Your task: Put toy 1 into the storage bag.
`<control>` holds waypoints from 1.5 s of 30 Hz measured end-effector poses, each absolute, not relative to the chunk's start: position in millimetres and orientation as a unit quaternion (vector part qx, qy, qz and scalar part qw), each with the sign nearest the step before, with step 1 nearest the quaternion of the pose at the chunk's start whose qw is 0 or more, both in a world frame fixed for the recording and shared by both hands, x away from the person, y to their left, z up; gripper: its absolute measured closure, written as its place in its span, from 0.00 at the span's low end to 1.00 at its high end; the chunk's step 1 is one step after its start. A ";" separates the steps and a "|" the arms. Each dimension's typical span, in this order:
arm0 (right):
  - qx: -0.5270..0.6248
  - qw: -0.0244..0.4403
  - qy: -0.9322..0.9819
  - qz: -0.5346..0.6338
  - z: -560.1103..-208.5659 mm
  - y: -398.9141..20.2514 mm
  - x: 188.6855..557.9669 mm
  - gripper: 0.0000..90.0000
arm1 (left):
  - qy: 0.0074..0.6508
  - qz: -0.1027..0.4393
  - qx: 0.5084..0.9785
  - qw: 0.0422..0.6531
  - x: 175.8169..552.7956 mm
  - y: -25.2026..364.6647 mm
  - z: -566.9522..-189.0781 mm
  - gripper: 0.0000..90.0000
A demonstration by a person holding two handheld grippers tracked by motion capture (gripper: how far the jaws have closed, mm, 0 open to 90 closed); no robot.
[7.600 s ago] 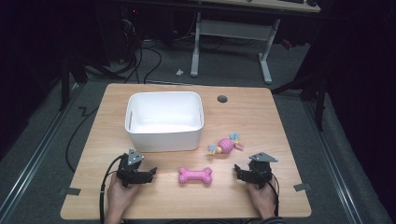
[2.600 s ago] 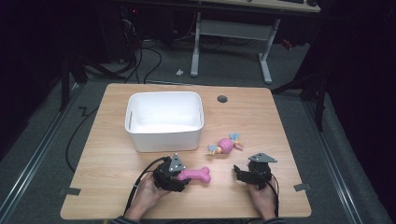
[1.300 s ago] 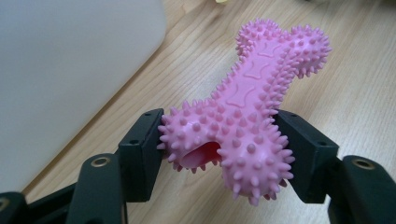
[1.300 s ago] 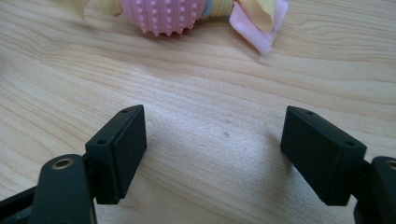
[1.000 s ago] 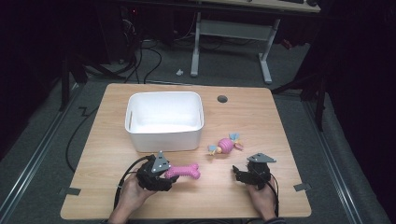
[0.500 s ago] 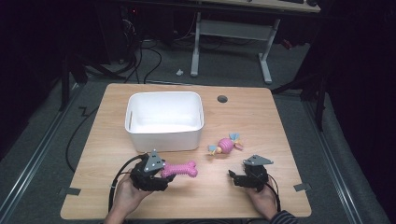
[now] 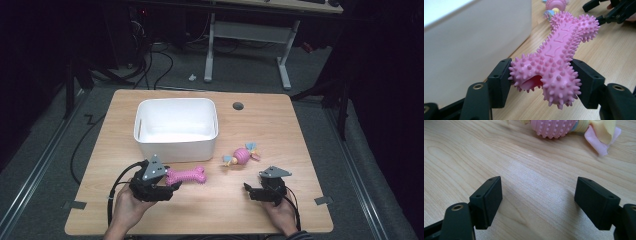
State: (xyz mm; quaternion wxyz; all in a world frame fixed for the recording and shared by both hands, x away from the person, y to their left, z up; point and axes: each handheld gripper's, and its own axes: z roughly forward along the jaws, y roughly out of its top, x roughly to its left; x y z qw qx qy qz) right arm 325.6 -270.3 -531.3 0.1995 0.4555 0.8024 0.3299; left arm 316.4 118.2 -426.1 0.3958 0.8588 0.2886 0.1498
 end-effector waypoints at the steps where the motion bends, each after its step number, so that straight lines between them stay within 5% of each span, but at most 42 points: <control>1: 0.456 0.201 0.802 0.330 -531.4 -270.4 325.6 0.25 | 0.289 0.150 0.859 0.396 316.9 118.8 -424.7 0.42; 21: 0.465 0.204 0.796 0.328 -531.4 -270.1 325.2 0.25 | 0.300 0.170 0.842 0.415 338.3 135.0 -373.9 0.42; 45: 0.467 0.205 0.795 0.328 -531.4 -270.1 325.1 0.25 | 0.339 0.179 0.822 0.422 382.1 157.4 -357.2 0.42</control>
